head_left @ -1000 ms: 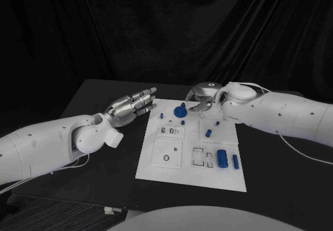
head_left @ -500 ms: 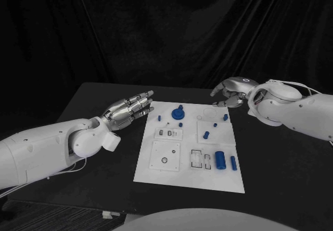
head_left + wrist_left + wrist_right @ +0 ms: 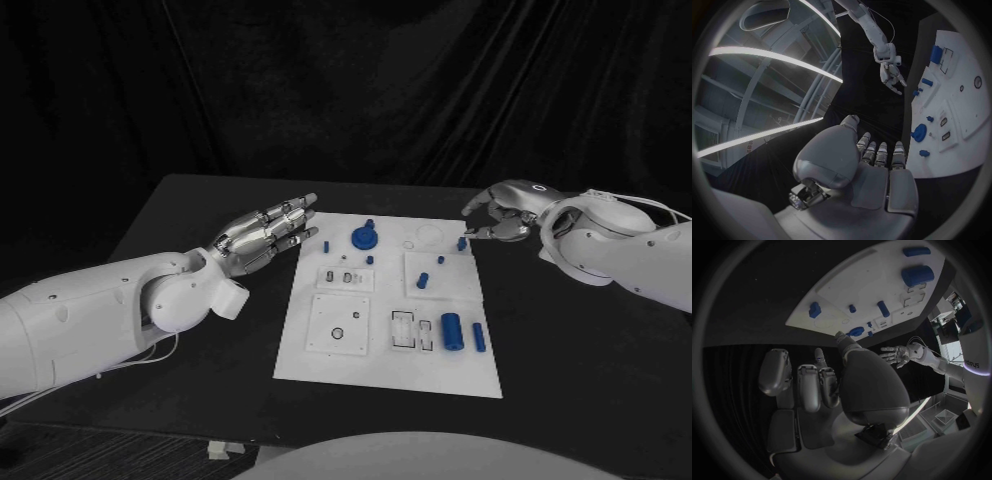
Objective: Assemble the parts on the task board
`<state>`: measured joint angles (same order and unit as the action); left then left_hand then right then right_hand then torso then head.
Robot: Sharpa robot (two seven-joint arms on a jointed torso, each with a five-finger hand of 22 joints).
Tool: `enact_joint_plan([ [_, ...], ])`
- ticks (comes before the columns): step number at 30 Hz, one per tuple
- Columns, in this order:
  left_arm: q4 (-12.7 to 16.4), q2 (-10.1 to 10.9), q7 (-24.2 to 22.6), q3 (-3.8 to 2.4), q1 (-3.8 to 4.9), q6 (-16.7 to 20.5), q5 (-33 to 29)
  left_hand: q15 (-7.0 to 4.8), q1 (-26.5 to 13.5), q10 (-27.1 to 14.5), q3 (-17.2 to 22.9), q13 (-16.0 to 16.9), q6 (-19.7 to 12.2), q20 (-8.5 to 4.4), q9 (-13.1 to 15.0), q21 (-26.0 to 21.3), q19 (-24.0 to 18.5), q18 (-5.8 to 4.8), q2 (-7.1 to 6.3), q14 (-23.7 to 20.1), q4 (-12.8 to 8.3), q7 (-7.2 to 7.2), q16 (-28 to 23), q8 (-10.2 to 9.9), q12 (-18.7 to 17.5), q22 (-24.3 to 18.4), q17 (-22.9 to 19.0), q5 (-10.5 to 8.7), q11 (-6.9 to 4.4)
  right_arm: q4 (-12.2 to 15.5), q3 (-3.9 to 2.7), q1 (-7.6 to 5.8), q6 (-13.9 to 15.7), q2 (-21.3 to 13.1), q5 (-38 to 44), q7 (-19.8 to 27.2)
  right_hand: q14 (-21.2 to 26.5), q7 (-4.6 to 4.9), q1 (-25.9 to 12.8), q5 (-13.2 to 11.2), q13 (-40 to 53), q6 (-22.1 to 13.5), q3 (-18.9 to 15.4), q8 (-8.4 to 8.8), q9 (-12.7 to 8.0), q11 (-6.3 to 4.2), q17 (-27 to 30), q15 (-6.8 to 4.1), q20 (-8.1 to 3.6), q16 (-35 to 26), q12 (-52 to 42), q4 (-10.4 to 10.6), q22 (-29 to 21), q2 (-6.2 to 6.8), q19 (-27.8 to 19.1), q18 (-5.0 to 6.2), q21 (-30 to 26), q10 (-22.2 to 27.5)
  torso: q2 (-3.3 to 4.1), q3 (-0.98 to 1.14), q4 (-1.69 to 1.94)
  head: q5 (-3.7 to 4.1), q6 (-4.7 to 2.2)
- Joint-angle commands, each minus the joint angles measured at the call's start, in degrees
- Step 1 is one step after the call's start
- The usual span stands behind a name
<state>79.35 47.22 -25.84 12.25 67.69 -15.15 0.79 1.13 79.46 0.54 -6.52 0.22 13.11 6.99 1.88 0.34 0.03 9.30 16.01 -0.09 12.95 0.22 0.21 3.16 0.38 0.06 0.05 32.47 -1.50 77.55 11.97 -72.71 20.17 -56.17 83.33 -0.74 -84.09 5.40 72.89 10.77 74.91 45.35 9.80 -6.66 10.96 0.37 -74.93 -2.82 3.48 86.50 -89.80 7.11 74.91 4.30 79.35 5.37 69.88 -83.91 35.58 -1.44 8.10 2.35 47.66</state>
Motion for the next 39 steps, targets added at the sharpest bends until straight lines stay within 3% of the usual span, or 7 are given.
enact_joint_plan([
  [1,0.01,-0.04,-0.92,-0.06,-0.16,-0.69,-0.09,0.48,0.43,0.07,-0.09,0.07,-0.02,0.50,0.08,-0.34,-0.03,0.64,0.01,0.09,-0.32,0.49,-0.21,0.31,-0.10,-0.06,-0.05,0.22,0.27,-0.44,-0.02,0.63,1.82,-0.09,-0.22,-0.75,-4.06,-0.41,-0.18,-0.92,15.09,-0.19,-0.58,0.28,-0.20,-0.39,-10.92,-0.47,-0.28,-0.50,-0.20,0.25,6.31,0.14,0.01,-0.62,-0.43,-6.09,-0.24,0.04,-0.32,-0.03,0.17],
  [11,-0.08,0.14,-1.04,-0.06,-0.57,-0.84,-0.09,0.50,0.45,0.06,-0.02,0.07,-0.06,0.52,0.07,-0.34,-0.03,0.64,0.04,0.09,-0.40,0.51,-0.21,0.30,-0.11,-0.06,-0.05,0.27,0.29,-4.15,-0.01,2.69,1.06,1.71,-0.24,-1.08,-3.69,-0.54,0.19,-2.38,14.46,-0.94,-1.25,0.70,-0.64,-0.47,-10.17,-0.53,-0.33,-1.31,0.20,0.86,5.93,0.47,-0.58,-0.38,-1.74,-5.43,-0.25,0.04,-0.25,0.41,0.06],
  [16,-0.09,0.27,-1.00,-0.06,-0.76,-0.89,-0.09,0.50,0.45,0.06,-0.02,0.07,-0.06,0.52,0.07,-0.34,-0.03,0.64,0.04,0.09,-0.40,0.51,-0.21,0.30,-0.11,-0.06,-0.05,0.27,0.29,-5.94,-0.01,3.52,0.96,2.96,-0.25,-0.79,-3.86,-0.48,0.79,-2.53,15.09,-0.79,-1.28,0.60,-0.68,-0.48,-10.52,-0.55,-0.36,-0.98,-0.20,0.76,6.19,0.50,-0.27,-0.51,-1.24,-6.09,-0.24,-0.10,-0.14,0.65,0.03],
  [22,-0.13,0.32,-0.87,-0.06,-0.91,-1.00,-0.09,0.50,0.45,0.06,-0.02,0.07,-0.06,0.52,0.07,-0.34,-0.03,0.64,0.04,0.09,-0.40,0.51,-0.21,0.30,-0.11,-0.06,-0.05,0.27,0.29,-7.78,-0.01,3.88,0.55,4.36,-0.25,-0.47,-3.82,-0.45,1.55,-2.44,15.09,-0.54,-1.25,0.43,-0.71,-0.46,-10.38,-0.56,-0.38,-1.13,-0.20,0.60,6.16,0.42,-0.29,-0.48,-1.47,-6.09,-0.31,-0.04,-0.39,0.26,-0.16],
  [32,-0.08,0.43,-0.70,-0.06,-1.00,-1.08,-0.09,0.50,0.45,0.06,-0.02,0.07,-0.06,0.52,0.07,-0.34,-0.03,0.64,0.04,0.09,-0.40,0.51,-0.21,0.30,-0.11,-0.06,-0.05,0.27,0.29,-9.67,-0.02,4.39,-0.01,5.81,-0.26,-0.07,-3.68,-0.31,2.42,-1.21,15.09,0.21,-1.31,-0.03,-0.66,-0.37,-10.05,-0.49,-0.36,-1.49,-0.20,0.54,6.17,0.21,-0.32,-0.46,-1.79,-6.09,-0.40,0.01,-0.30,0.19,0.21],
  [34,-0.08,0.46,-0.67,-0.06,-1.01,-1.10,-0.09,0.50,0.45,0.06,-0.02,0.07,-0.06,0.52,0.07,-0.34,-0.03,0.64,0.04,0.09,-0.40,0.51,-0.21,0.30,-0.11,-0.06,-0.05,0.27,0.29,-10.17,-0.02,4.56,-0.28,6.14,-0.26,-0.04,-3.62,-0.28,3.04,0.90,15.09,0.85,-1.29,-0.42,-0.56,-0.33,-9.92,-0.46,-0.33,-1.67,-0.20,0.46,6.17,0.02,-0.37,-0.42,-2.11,-6.09,-0.39,0.00,-0.28,0.21,0.22],
  [39,-0.06,0.47,-0.65,-0.06,-1.03,-1.15,-0.09,0.54,0.47,0.08,0.12,0.08,-0.05,0.55,0.08,-0.34,-0.03,0.63,0.11,0.09,-0.54,0.52,-0.21,0.32,-0.10,-0.06,-0.05,0.31,0.31,-11.54,-0.02,5.12,-0.73,6.94,-0.26,0.10,-3.49,-0.25,3.34,1.79,15.09,1.48,-1.33,-0.82,-0.38,-0.31,-9.67,-0.43,-0.30,-1.96,-0.20,0.44,6.12,-0.06,-0.48,-0.37,-2.48,-6.09,-0.34,-0.06,-0.28,0.20,0.21],
])
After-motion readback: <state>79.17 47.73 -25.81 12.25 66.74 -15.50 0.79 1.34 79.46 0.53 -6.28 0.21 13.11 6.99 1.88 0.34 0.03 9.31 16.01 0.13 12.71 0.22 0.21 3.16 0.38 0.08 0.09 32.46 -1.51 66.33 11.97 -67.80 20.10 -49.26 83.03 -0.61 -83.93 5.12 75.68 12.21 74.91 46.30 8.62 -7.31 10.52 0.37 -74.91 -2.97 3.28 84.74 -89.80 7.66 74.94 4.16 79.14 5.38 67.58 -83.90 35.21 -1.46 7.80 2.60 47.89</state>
